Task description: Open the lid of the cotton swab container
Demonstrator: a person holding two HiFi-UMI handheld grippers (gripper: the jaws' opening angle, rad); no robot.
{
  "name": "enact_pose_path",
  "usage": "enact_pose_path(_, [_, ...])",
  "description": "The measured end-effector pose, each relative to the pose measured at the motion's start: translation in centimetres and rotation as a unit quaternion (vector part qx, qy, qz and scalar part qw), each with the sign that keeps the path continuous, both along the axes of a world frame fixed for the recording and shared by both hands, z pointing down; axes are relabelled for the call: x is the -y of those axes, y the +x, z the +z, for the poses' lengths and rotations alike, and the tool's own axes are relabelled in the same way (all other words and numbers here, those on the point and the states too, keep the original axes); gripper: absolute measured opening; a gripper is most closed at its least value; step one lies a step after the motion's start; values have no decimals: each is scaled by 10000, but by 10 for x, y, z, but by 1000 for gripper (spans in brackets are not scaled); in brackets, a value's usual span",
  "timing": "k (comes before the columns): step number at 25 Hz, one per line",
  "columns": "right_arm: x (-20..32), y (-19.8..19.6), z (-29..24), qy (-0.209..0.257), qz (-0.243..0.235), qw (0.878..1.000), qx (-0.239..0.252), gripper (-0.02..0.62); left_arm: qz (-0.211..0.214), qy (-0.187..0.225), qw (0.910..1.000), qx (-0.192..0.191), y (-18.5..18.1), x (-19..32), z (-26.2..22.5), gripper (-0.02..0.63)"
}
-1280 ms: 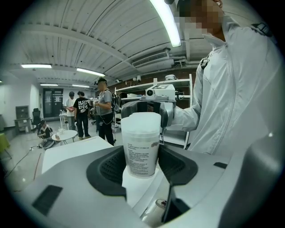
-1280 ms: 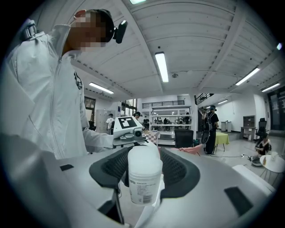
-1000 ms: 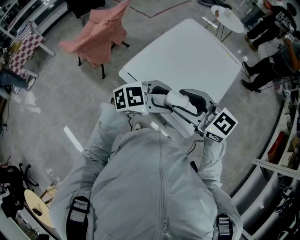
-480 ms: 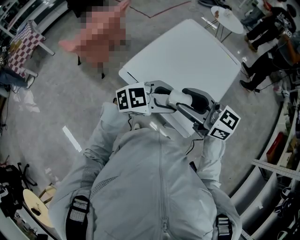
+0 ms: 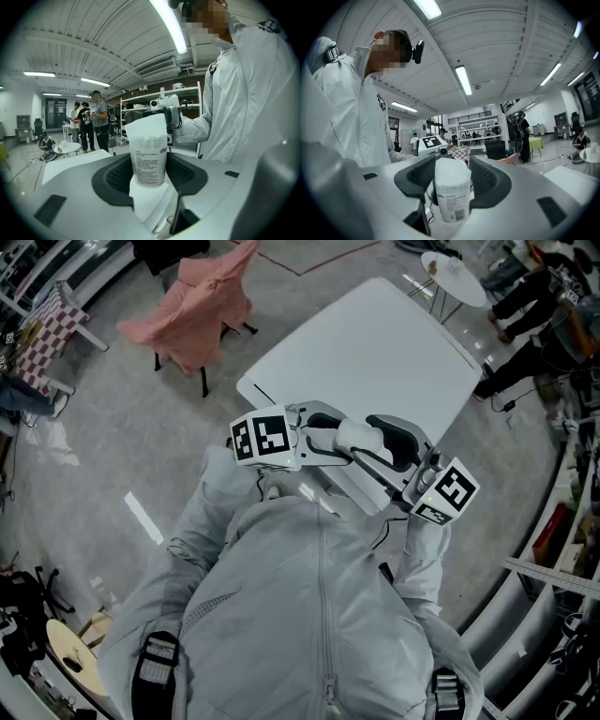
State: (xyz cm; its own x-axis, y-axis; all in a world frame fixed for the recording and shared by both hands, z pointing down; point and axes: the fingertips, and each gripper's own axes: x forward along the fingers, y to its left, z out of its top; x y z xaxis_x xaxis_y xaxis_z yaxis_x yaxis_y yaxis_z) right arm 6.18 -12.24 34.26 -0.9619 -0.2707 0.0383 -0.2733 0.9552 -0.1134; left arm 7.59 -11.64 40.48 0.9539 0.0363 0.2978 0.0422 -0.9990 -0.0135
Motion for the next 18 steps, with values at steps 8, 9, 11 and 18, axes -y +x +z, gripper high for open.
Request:
enact_pose_path(8, [1,2,-2,156,99,9998,-90,244,-9,166,9999,45,1,2,3,225])
enact_pose_path(9, [1,3,-2,162,108,9998,-88,244,-1,156,9999,37,1,2,3,225])
enact_pose_path(11, [2,4,-4,179,147,9997,-72,244,37,133,9999,44,2,1,4,225])
enact_pose_path(18, [24,19,-19,235,703,9970,235,242,175,101,9997,137,0,0,10,225])
